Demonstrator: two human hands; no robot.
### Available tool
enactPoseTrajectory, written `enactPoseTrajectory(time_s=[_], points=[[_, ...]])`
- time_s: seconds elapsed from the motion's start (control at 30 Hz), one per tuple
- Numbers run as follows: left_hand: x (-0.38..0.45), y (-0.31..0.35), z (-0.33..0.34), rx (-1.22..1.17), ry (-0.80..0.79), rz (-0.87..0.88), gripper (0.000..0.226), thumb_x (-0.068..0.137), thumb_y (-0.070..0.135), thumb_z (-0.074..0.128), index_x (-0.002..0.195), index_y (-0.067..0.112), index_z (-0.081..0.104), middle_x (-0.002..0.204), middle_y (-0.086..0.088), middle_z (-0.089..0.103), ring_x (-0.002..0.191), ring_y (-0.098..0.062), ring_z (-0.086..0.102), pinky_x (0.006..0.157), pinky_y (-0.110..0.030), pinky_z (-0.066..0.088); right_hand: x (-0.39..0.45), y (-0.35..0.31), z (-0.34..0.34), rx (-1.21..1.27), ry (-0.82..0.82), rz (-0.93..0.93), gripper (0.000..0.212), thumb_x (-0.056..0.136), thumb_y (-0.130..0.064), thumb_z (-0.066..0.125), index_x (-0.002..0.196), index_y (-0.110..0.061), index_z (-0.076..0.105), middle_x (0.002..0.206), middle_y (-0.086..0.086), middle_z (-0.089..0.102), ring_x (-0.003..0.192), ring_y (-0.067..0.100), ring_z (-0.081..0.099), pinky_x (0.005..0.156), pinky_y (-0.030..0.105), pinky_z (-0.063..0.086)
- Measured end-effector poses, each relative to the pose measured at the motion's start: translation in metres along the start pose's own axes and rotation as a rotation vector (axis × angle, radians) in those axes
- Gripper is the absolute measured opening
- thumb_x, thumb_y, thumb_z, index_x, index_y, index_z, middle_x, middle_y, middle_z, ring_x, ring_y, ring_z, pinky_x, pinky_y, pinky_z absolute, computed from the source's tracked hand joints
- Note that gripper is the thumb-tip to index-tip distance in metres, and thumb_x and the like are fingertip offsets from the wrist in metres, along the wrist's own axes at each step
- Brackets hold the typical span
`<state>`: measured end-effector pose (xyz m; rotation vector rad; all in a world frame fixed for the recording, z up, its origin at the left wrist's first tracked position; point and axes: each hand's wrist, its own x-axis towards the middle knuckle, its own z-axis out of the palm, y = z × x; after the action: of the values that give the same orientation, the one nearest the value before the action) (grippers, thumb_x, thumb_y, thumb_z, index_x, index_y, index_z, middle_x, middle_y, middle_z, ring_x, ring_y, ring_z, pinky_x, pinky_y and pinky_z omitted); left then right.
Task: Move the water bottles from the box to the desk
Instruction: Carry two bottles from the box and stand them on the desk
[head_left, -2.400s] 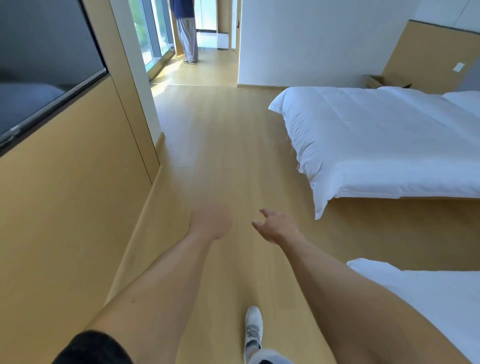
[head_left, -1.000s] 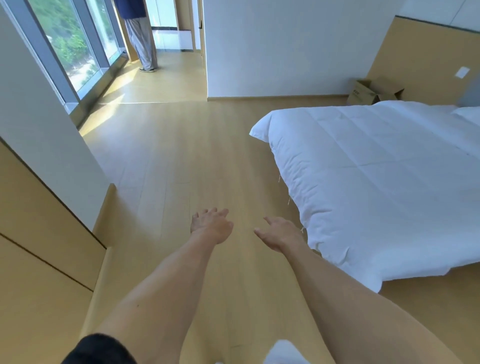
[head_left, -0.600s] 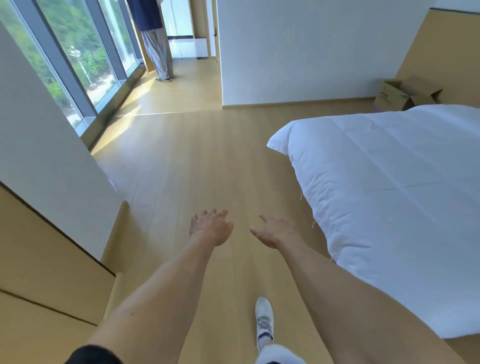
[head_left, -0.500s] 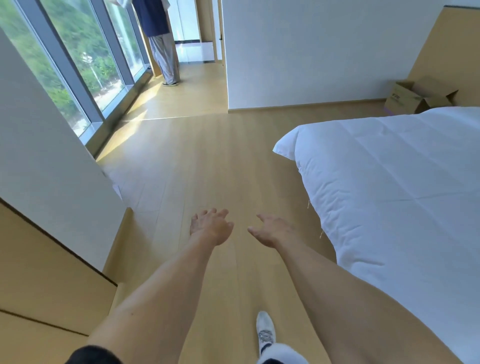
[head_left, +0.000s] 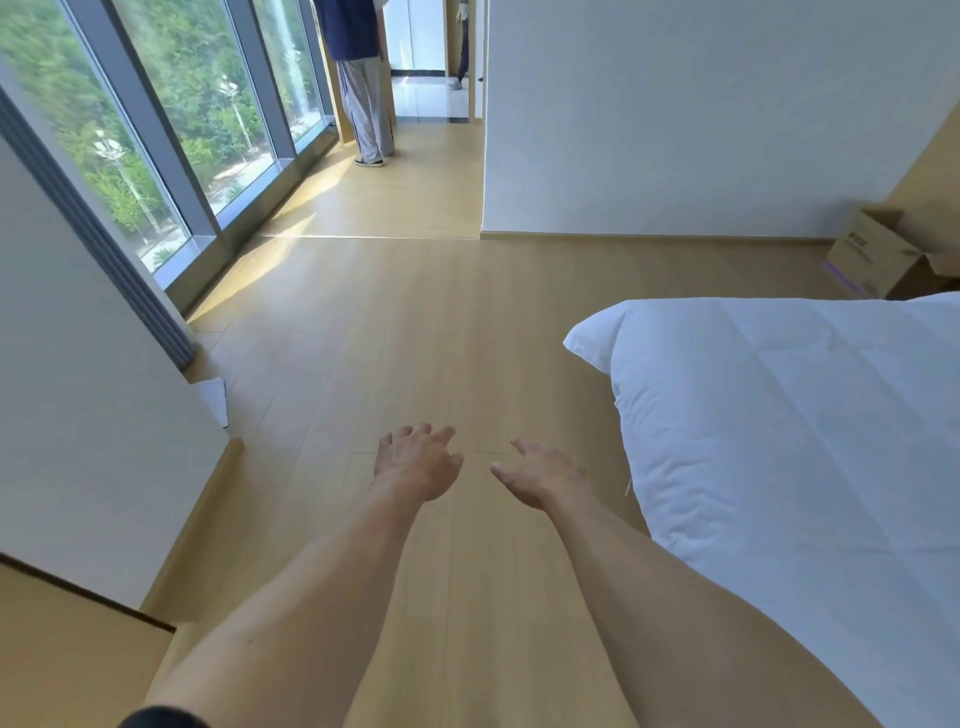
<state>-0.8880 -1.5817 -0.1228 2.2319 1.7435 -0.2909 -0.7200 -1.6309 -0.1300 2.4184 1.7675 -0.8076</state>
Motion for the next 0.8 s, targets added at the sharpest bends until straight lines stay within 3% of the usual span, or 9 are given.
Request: enactPoseTrajectory(time_s=[0.43,0.8], points=[[0.217,0.020,-0.044,-0.012,-0.029,0.137,0.052,0.101,0.049,0.035,0.151,0.033,0.036,0.155,-0.002,0.040,0.144,-0.028,0.033,0.119,-0.047,0.023,0.176,-0.004,-0.064,0.019,0.021,0.127,0.067,0.096,-0.061,0.042,0.155,-0.031,0.031,0.156,0.000,0.040,0.143,0.024,0.037,0.114,0.044,0.033],[0.417,-0.024,-0.149,-0.018,-0.017,0.187,0.052,0.102,0.049,0.035,0.152,0.033,0.035,0.155,-0.002,0.040,0.143,-0.028,0.035,0.119,-0.047,0.023,0.355,-0.082,-0.154,0.058,0.053,0.174,0.066,0.096,-0.058,0.043,0.154,-0.030,0.031,0.156,0.002,0.039,0.142,0.024,0.037,0.113,0.043,0.033]])
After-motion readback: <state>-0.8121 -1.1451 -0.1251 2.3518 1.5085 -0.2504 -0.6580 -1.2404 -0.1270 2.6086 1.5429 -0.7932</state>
